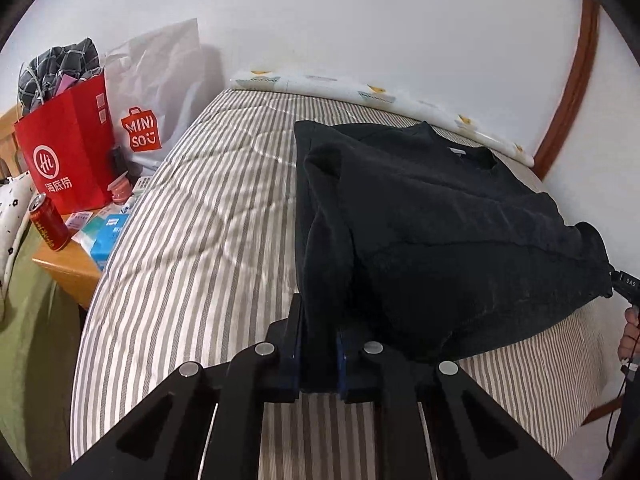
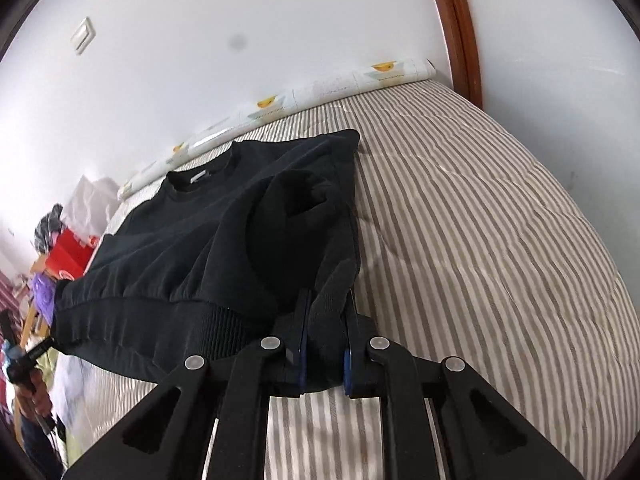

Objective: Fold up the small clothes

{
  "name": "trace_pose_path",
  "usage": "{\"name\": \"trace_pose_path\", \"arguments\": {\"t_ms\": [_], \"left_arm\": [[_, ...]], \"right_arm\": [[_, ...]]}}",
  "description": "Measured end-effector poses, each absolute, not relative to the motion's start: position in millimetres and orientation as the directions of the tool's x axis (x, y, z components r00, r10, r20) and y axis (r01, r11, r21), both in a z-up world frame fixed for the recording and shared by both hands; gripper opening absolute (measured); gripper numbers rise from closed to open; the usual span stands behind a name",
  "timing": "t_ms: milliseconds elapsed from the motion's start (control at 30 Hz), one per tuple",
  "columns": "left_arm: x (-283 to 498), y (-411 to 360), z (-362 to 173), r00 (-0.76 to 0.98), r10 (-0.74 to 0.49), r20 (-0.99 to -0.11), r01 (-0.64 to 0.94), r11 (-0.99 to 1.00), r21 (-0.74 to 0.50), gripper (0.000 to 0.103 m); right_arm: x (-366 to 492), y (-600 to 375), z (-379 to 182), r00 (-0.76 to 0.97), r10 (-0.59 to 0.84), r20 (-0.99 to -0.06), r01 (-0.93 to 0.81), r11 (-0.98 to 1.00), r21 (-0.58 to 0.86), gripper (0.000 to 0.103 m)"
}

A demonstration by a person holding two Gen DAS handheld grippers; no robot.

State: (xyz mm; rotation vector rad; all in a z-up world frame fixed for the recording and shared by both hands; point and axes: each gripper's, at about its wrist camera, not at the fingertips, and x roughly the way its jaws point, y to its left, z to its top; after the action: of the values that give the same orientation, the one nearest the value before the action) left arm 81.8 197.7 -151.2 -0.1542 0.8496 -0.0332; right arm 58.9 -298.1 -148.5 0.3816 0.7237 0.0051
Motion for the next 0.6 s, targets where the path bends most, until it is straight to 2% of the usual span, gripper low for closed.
{"name": "trace_pose_path", "arguments": {"t_ms": [100, 167, 267, 333, 367, 400, 467, 500, 600], "left_arm": [[82, 193, -153, 0.649, -0.056, -0.759, -0.035, 0.994, -0.103, 0.014], [82, 191, -151, 0.647, -0.032, -0.762, -0.044, 0.996, -0.079, 0.018], [77, 191, -138, 0.667, -0.018, -0.744, -0.043, 0.997, -0.062, 0.019], [74, 192, -126, 0.69, -0.004, -0.723, -0.058, 0.996, -0.061, 0.02], [73, 192, -119, 0.704, -0.006, -0.71, -0.056, 0.996, -0.063, 0.021], [72, 191, -113, 0.714, -0.017, -0.7, -0.047, 0.996, -0.072, 0.025], [72, 187, -104, 0.731, -0.061, -0.68, -0.015, 0.994, -0.106, 0.04], [71, 184, -102, 0.741, -0.09, -0.665, 0.007, 0.992, -0.127, 0.054], [71, 171, -105, 0.74, -0.131, -0.659, 0.042, 0.988, -0.149, 0.054]], "right_arm": [[51, -296, -152, 0.754, 0.113, -0.647, 0.145, 0.932, 0.332, 0.014], [51, -295, -152, 0.747, 0.084, -0.659, 0.176, 0.931, 0.319, 0.019], [44, -291, -139, 0.76, 0.003, -0.65, 0.225, 0.937, 0.268, 0.024], [34, -287, -124, 0.78, -0.038, -0.625, 0.247, 0.935, 0.253, 0.044], [31, -285, -118, 0.789, -0.042, -0.613, 0.246, 0.936, 0.253, 0.048], [27, -280, -114, 0.799, -0.04, -0.6, 0.234, 0.94, 0.249, 0.049], [24, -268, -109, 0.804, -0.036, -0.594, 0.205, 0.954, 0.22, 0.049], [25, -261, -109, 0.801, -0.031, -0.598, 0.188, 0.961, 0.203, 0.049], [29, -249, -119, 0.796, -0.009, -0.606, 0.157, 0.969, 0.192, 0.049]]}}
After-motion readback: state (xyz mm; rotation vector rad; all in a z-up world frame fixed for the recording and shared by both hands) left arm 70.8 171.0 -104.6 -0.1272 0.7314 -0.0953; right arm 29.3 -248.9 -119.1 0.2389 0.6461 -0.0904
